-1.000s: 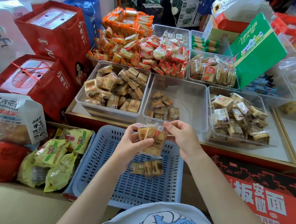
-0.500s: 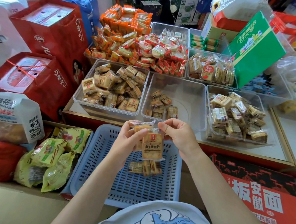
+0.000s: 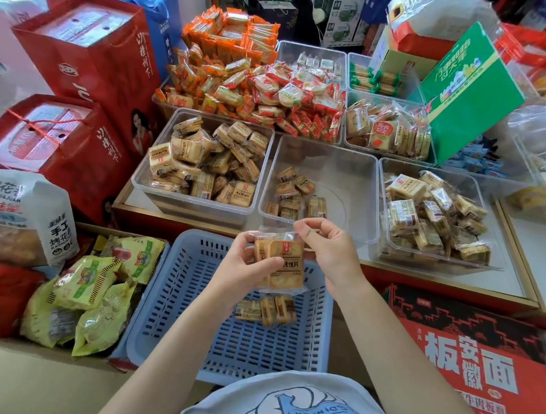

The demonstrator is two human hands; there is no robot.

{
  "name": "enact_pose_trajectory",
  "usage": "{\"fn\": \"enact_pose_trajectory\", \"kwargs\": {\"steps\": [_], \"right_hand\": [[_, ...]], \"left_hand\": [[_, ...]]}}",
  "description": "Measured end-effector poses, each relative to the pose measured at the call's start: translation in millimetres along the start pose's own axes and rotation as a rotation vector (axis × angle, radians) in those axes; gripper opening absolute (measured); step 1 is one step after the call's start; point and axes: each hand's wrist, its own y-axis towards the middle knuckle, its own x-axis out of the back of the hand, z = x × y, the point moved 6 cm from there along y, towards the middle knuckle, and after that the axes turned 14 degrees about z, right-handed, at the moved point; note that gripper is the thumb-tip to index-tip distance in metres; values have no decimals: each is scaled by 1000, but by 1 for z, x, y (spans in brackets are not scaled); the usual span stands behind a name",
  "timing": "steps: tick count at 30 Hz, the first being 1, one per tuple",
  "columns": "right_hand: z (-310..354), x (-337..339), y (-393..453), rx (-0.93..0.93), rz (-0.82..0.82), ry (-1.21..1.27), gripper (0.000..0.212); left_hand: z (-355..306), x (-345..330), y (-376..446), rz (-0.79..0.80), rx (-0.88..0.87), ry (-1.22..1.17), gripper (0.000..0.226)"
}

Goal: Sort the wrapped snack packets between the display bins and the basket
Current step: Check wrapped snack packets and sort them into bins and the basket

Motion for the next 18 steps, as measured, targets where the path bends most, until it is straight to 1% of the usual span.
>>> {"fn": "enact_pose_trajectory", "kwargs": {"steps": [3,4,5,6,7,9,10,12,15,16,18], "right_hand": [[-1,-8,0,-16,94,-126,44],[0,-12,-1,-24,142,-181,50],[0,-17,-2,-26,192,-225,50],[0,-22,-4,-24,228,-266,48],[-1,-24,-4,-19,239,-310,46],[-1,-24,-5,-19,216,-359,44],[-1,-23,-5,-23,199,-355,43],[0,-19,-4,-40,171,-321,39],[0,-16,-1,-83,149,-138,22],[0,-17,0,-92,152,-89,17],[-2,-21,1,-106,160,-9,21]], "left_hand": [[1,11,-1,-180,-1,-8,48],[0,15,-2,-229,1,-26,50],[0,18,-3,-259,10,-42,50],[-1,21,-3,-270,21,-49,47],[-3,21,-3,-263,28,-51,40],[-5,20,-3,-234,13,-51,21],[-6,19,-3,-221,-3,-50,18],[-8,19,-4,-204,-30,-37,21],[-11,21,-3,-213,-45,-64,21],[-11,21,-3,-211,-42,-80,25],[-11,21,-1,-202,-32,-98,41]]}}
